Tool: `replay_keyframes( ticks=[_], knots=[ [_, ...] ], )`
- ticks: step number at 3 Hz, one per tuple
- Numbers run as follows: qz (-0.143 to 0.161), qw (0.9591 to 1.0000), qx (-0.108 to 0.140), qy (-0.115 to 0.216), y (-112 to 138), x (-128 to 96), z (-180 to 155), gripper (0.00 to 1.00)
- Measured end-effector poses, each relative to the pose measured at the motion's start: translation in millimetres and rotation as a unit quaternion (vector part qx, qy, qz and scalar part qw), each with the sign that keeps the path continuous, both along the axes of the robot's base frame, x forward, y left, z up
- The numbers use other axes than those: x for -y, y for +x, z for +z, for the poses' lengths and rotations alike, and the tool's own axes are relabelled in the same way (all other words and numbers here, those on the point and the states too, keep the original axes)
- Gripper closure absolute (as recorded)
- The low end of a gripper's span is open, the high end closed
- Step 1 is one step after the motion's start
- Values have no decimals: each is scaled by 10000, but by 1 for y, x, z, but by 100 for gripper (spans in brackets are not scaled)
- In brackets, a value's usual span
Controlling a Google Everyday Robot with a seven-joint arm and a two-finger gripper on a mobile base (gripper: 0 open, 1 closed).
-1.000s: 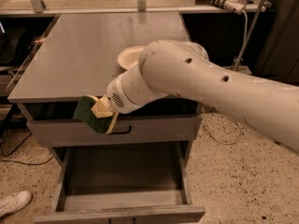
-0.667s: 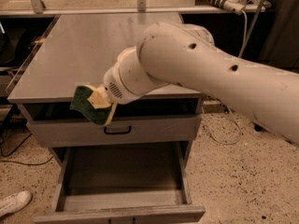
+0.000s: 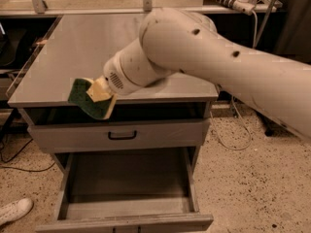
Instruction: Pick sponge from middle drawer and place on counter
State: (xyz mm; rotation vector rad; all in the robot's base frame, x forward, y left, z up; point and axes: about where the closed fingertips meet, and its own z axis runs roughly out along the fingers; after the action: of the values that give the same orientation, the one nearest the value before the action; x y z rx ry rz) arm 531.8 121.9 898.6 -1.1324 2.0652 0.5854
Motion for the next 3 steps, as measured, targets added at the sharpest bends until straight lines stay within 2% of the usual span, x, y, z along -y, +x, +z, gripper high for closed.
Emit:
replay_keyframes(
  ticks=[2, 3],
  knots=[
    [474, 9988, -13, 106, 63, -44, 20, 100],
    [756, 9971, -96, 61, 88, -70, 12, 100]
  ],
)
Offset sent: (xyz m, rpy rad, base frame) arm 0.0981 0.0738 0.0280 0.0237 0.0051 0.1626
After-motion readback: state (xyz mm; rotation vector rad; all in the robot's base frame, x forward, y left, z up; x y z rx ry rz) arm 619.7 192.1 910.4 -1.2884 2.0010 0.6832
